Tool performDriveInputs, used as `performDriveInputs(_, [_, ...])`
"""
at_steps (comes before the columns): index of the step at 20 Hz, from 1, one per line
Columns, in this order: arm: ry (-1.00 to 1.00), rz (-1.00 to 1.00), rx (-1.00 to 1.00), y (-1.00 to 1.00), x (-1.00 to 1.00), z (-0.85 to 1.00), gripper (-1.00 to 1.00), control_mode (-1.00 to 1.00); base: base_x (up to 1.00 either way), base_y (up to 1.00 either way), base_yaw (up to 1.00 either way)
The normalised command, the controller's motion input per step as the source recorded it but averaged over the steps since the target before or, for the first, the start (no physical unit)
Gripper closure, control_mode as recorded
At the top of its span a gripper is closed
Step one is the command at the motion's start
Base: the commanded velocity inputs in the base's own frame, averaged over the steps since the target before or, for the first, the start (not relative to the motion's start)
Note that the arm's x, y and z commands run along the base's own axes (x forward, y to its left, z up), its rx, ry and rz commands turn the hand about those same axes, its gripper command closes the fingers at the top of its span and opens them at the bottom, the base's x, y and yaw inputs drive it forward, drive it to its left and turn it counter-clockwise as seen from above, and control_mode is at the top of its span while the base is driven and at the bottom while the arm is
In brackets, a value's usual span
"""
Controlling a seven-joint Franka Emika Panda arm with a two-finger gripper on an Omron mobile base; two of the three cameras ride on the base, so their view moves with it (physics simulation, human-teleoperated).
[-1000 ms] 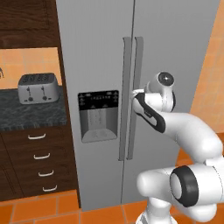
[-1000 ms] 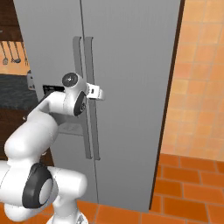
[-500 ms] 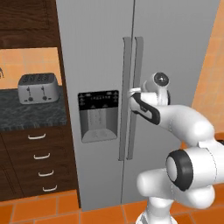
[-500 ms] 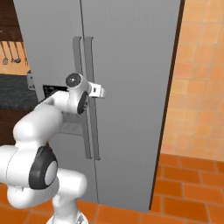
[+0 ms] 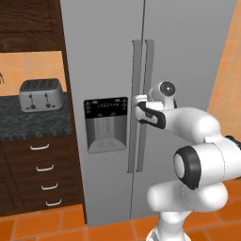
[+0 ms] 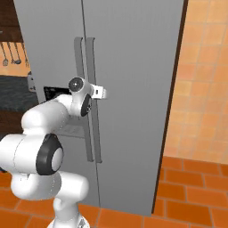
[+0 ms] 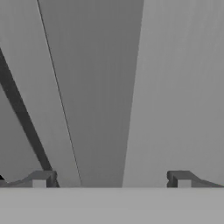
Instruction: Take the strawberry from the fridge and place it on top of the pancake, located on the dining counter.
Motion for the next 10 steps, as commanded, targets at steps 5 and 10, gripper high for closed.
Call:
performDriveInputs(5, [-0.02,0.00,0.00,0.02,0.49,-0.07,-1.00,-1.00,0.00,0.00,0.00])
performDriveInputs(10, [-0.05,0.00,0.00,0.06,0.51,-0.19,-1.00,-1.00,0.00,0.00,0.00])
